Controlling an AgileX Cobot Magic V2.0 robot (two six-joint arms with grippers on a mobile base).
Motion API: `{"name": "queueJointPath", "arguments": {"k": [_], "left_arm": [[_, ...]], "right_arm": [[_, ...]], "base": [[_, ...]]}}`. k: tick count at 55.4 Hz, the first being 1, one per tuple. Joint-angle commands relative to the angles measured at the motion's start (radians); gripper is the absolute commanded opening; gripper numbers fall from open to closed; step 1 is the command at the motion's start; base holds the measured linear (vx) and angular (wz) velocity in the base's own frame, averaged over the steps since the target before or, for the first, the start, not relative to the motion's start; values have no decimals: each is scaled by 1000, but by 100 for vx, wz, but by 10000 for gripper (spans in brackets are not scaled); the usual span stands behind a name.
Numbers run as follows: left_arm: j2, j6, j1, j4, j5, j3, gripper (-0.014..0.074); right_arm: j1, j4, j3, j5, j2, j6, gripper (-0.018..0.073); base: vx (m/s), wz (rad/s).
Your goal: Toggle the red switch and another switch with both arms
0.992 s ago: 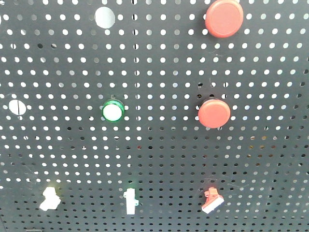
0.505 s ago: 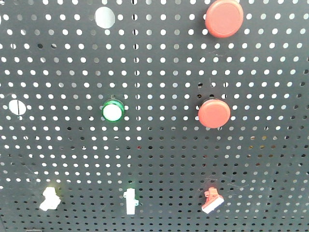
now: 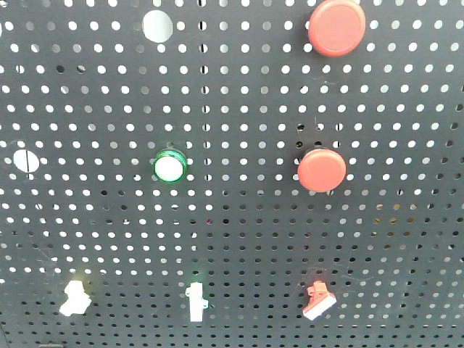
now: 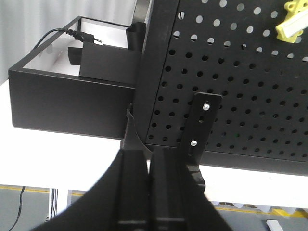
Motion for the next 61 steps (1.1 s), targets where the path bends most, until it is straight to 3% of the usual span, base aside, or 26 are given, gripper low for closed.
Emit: {"name": "queueJointPath", "arguments": {"k": [1, 8, 15, 23, 28, 38, 51, 61], "left_arm": [[-19, -7, -4, -11, -77, 20, 3], [-19, -7, -4, -11, -77, 20, 3], [-19, -7, -4, -11, -77, 20, 3], [-19, -7, -4, -11, -77, 20, 3], [-19, -7, -4, -11, -77, 20, 3], [-19, -7, -4, -11, -77, 20, 3], [-19, -7, -4, -11, -77, 20, 3], [-19, -7, -4, -11, -77, 20, 3]], "right_arm": [[-7, -76, -29, 24, 16, 91, -6], [-7, -437, -28, 180, 16, 327, -6], [-10, -807, -28, 319, 42, 763, -6], [-40, -1201, -28, 385, 85, 1269, -6], [-101, -1379, -28, 385, 89, 1435, -6], [-241, -1410, 37, 319, 84, 1456, -6], [-286, -1400, 288, 49, -65, 1466, -6], [-289, -1414, 286, 160, -214, 1417, -6]], "base": [[0, 0], [0, 0], [0, 0], [0, 0], [0, 0], [0, 0], [0, 0], [0, 0]]}}
